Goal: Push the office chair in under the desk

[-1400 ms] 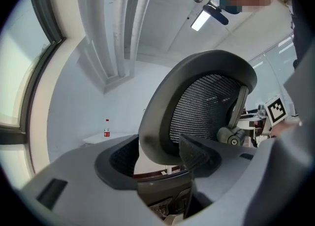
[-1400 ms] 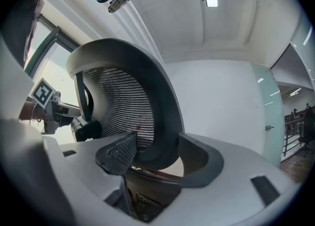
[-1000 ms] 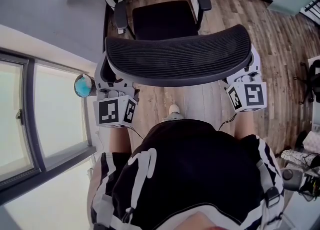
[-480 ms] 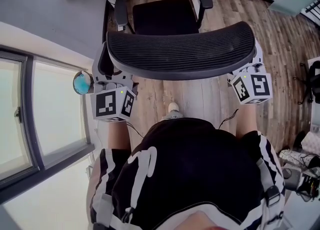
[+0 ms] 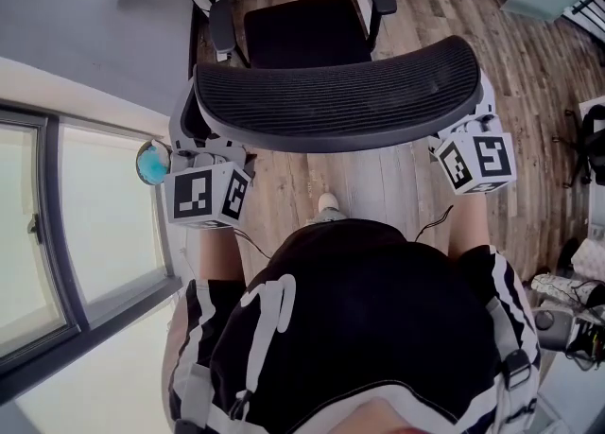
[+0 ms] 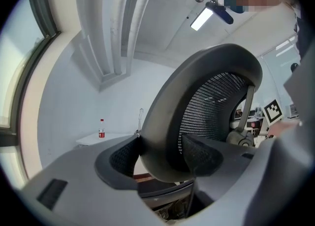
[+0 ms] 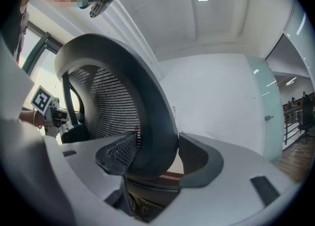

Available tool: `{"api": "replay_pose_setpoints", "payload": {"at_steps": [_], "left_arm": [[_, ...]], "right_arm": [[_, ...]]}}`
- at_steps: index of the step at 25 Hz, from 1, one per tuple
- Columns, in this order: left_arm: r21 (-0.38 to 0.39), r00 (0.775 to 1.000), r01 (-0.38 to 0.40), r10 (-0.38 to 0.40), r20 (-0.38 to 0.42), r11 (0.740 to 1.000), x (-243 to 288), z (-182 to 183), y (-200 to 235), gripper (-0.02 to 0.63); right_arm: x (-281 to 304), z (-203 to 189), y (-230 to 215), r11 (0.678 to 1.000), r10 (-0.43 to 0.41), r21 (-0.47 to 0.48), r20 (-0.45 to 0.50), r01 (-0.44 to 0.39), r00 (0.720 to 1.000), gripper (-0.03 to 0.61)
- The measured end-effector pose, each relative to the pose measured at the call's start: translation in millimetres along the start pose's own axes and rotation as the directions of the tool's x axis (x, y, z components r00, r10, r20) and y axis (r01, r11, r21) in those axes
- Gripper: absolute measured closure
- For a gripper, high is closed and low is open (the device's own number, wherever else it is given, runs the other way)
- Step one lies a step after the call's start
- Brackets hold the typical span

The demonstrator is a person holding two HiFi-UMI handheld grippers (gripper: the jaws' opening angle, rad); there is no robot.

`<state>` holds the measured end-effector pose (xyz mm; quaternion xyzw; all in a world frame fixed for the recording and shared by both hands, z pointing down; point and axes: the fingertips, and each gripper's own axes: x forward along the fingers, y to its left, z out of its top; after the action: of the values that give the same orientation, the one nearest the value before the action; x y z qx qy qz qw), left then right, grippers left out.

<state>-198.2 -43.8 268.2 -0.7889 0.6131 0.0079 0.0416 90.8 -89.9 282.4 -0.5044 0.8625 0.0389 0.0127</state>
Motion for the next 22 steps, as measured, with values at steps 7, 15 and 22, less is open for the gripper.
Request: {"api": "replay_pose_setpoints", "payload": {"at_steps": [7, 15, 22], "left_arm": [[-0.029, 1.000, 0.004, -0.004, -0.022, 1.000, 5.4, 0.0, 0.0, 0.341], [-0.033, 1.000, 0.008, -0.009, -0.022, 0.999, 8.4, 0.0, 3.4, 0.341], [-0.035, 0.999, 0.008, -0.010, -0.042, 0.999, 14.2, -1.0, 5.8, 0.342]], "right_arm": [[4.5, -0.7, -3.9, 1.000, -0.014, -0.003, -0.038, 0.013, 0.999, 0.325], [7.9, -1.7, -2.6, 0.999, -0.036, 0.000, -0.058, 0.036, 0.998, 0.325], [12.7, -2.3, -4.6, 0.999, -0.044, -0.005, -0.077, 0.044, 0.996, 0.325]]}}
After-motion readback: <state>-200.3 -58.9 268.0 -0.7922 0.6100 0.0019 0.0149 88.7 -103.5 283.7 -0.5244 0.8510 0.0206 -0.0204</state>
